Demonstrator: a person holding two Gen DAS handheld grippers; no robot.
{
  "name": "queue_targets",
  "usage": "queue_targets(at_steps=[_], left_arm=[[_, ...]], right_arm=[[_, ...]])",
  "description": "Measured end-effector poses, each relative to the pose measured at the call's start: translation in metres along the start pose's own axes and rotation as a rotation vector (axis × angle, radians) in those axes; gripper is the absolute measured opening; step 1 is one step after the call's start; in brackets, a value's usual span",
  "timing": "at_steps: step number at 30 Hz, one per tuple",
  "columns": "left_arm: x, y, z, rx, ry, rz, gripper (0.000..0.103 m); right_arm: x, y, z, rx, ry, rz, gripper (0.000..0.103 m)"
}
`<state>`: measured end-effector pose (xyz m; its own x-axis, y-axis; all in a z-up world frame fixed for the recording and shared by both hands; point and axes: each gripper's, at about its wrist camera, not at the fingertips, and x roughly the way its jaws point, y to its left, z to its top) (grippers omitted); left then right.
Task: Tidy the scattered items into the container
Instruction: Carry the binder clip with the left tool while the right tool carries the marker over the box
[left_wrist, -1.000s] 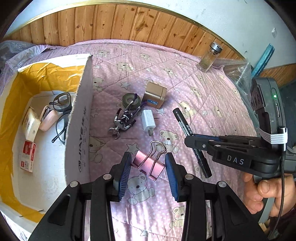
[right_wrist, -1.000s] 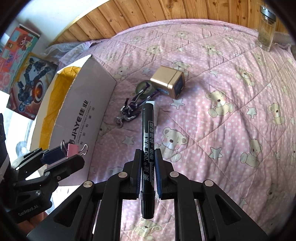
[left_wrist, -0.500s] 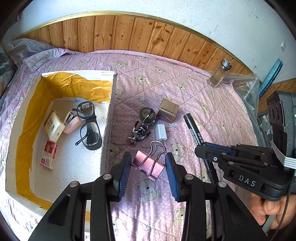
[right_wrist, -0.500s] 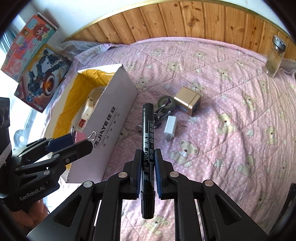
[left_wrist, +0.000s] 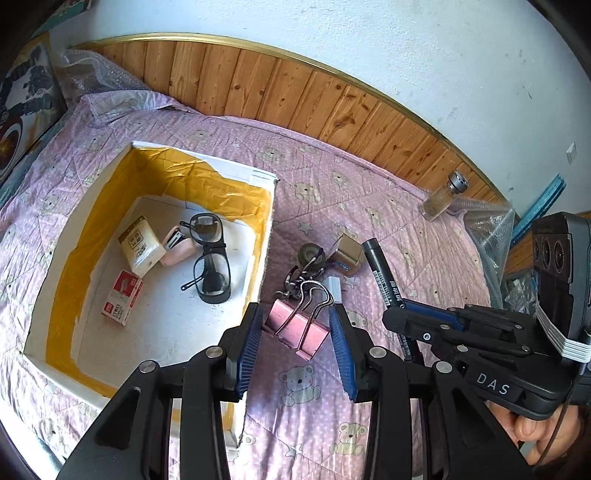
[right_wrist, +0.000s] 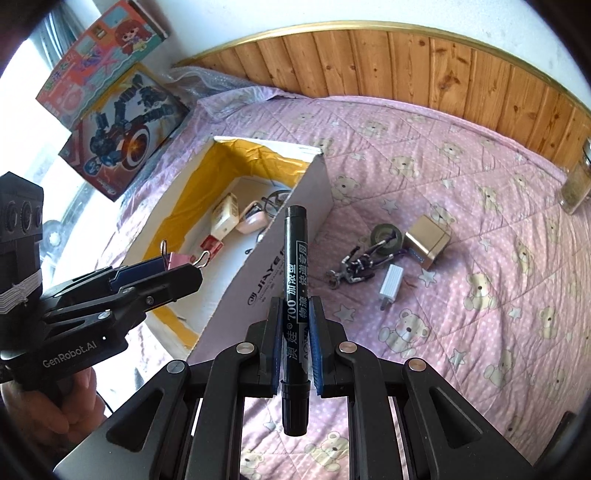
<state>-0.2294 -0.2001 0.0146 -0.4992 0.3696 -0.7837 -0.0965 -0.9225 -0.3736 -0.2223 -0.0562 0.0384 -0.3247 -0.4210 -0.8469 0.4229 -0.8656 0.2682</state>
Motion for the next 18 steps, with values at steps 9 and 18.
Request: queue_targets(at_steps=[9,18], left_arm=[[-0.017,0.034,-0.006,-0.088,-0.03,0.031,0.039],[-0.028,0.064,-0.01,-0.158,-0.049,0.066,0.039]], right_arm=[[0.008,0.032,0.017,-0.069,0.014,0.059,0.014],[0.025,0.065,0.031,-0.124,0.044,0.13,0.014]])
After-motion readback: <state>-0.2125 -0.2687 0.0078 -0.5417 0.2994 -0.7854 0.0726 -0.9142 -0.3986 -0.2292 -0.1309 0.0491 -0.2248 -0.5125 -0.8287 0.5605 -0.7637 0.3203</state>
